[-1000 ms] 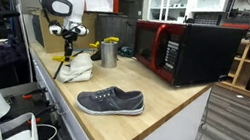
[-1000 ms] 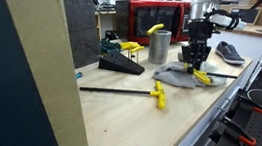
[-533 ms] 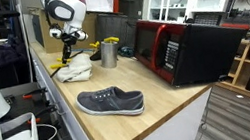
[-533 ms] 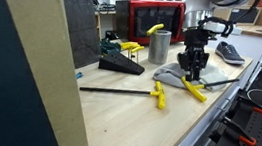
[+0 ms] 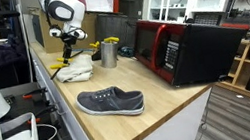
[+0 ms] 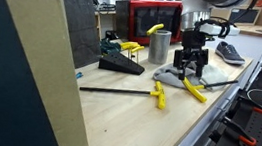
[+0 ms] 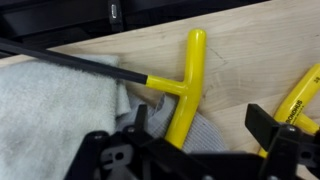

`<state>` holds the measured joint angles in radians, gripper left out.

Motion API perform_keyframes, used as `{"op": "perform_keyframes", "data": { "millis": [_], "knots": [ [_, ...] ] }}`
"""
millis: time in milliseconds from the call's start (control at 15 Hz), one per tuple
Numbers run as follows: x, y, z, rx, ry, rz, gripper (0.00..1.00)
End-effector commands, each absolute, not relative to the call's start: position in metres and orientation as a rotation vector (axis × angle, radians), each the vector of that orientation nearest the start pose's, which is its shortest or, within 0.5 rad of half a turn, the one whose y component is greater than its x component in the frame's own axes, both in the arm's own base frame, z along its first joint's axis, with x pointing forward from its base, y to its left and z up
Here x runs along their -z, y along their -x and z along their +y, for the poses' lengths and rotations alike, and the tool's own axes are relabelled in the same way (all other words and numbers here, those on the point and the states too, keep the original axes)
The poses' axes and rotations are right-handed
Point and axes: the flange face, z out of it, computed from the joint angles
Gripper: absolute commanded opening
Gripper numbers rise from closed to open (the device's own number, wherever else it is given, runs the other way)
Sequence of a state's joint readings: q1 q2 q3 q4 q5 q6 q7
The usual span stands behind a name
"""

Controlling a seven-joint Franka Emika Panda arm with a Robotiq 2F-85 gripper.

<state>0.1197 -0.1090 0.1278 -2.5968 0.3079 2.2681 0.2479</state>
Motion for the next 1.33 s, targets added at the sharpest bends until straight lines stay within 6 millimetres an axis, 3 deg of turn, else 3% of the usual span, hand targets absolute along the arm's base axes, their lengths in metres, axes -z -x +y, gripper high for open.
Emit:
{"op": "perform_keyframes", "data": {
  "millis": [0, 267, 533, 867, 1267],
  "knots": [
    [-0.29, -0.388, 0.124, -0.393, 2.96, 0.32, 1.0],
    [-0.29, -0.381, 0.148, -0.407, 2.973, 0.275, 1.0],
    [-0.284, -0.368, 0.164, -0.432, 3.002, 0.353, 1.0],
    [-0.277, -0.347, 0.167, -0.398, 3.059, 0.524, 1.0],
    [-0.265, -0.339, 0.156, -0.276, 3.159, 0.69, 1.0]
  ]
}}
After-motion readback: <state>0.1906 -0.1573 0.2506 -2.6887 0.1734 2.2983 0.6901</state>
